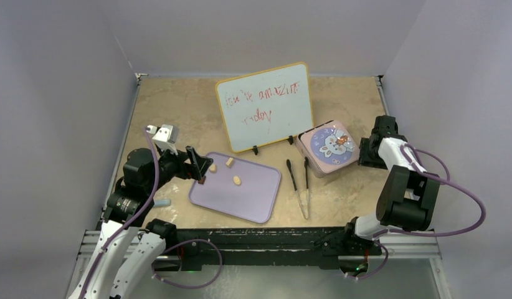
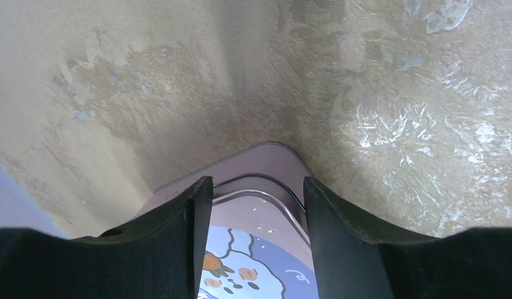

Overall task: Pack the chocolate
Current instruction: Close the box lid on the packing box.

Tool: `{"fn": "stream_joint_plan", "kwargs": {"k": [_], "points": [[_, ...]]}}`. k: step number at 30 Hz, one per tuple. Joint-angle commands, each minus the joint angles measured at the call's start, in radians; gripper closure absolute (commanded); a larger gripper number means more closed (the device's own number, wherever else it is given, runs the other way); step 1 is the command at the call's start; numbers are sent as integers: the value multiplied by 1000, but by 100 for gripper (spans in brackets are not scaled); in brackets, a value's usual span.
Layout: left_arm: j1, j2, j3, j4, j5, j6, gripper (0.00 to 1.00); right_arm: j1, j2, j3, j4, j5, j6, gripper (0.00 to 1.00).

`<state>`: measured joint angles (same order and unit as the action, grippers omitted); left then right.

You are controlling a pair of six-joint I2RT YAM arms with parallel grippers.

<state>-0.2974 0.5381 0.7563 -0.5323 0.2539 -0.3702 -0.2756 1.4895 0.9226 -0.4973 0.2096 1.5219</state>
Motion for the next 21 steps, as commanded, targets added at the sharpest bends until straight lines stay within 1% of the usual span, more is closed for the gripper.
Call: {"fn": "stream_joint_plan", "kwargs": {"k": [1,7,12,14,18,21], "points": [[-6,-4,2,31,-11,14,12,-3,-3,-7,10,-21,20,43],[-6,-8,2,29,-19,11,12,-2,-4,-7,23,-26,13,45],[-6,2,4,26,-24,11,11,-2,-2,14,-4,-29,2,44],[-6,-2,9,18,-52,10,9,-3,-13,26,-37,3,-18,41],[-6,-2,47,-29,-178,1,2,-2,-89,45,-110,97,-68,33],[-6,49,78,-49,-178,-9,0,-4,-139,61,-128,141,-150,24]]}}
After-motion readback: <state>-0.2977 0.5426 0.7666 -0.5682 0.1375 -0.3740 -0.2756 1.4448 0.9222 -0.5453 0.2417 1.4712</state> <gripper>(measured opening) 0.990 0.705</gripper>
